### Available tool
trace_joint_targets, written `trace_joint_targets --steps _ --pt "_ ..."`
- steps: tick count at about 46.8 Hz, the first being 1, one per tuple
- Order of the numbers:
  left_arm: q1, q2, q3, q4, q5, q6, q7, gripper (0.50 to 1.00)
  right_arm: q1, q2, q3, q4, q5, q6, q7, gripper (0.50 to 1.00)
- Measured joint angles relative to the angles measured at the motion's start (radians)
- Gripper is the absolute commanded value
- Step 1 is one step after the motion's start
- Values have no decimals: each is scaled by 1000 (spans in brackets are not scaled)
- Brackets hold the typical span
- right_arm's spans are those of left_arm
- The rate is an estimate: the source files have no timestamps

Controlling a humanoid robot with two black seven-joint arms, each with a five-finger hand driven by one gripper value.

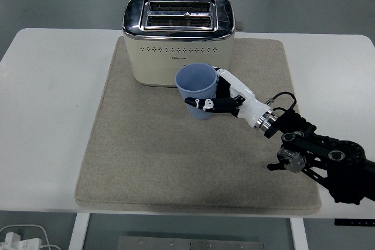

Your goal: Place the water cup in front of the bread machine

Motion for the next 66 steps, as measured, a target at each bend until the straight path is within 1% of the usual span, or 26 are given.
trace_joint_targets --steps 8,17,43,59,66 --pt "0 0 0 -1 0 0 0 1000 2 46 0 -29 1 -2 0 500" --pt "0 0 -1 1 0 0 0 1000 10 69 -1 -63 1 -2 0 500" --pt "0 0 0 -1 0 0 0 1000 2 71 2 -63 3 -1 0 500" --pt "0 0 0 -1 0 0 0 1000 -5 44 6 -59 4 2 0 500" --pt "0 0 1 -2 0 0 0 1000 -19 53 11 -58 5 -2 0 500"
